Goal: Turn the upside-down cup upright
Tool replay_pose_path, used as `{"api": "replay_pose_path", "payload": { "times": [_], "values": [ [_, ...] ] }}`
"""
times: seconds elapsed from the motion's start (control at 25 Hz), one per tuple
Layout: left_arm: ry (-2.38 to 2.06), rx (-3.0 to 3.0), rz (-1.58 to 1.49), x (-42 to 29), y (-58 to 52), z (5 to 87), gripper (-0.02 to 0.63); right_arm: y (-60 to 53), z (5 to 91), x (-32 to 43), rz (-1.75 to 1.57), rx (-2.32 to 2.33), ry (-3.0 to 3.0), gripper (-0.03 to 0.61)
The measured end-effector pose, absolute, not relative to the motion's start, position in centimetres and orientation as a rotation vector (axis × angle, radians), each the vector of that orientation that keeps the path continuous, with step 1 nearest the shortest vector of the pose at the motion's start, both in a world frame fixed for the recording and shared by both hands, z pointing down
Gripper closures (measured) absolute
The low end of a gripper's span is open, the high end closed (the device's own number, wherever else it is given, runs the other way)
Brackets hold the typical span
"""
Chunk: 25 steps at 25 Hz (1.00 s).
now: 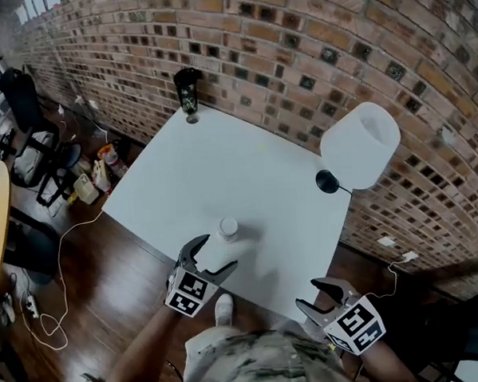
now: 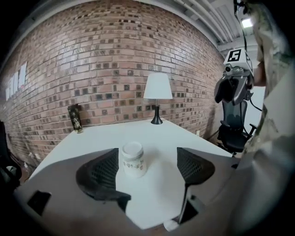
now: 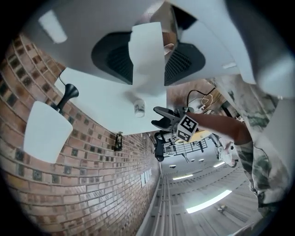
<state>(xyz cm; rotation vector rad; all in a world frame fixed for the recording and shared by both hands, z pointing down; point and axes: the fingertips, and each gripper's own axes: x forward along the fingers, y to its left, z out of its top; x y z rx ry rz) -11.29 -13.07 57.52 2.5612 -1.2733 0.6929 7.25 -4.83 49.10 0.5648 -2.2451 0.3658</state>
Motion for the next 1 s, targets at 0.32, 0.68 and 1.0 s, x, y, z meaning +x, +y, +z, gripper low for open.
{"api": "replay_pose_path", "payload": {
  "times": [0.32,0.68,1.0],
  "values": [
    [-1.537,2.392,0.611,-5.2,3.1,48.8,0.213,1.8,47.5,14.5,0.253,0.334,-2.384,0.365],
    [-1.601,2.195,0.417,2.8,20.2,42.6,0.224,9.7,46.3,19.1,0.264,0.197,-2.468,0.364],
    [-1.562,2.221,0.307,6.7,27.0,39.9,0.239,17.9,45.4,18.2,0.281,0.110,-2.514,0.356]
  ]
}}
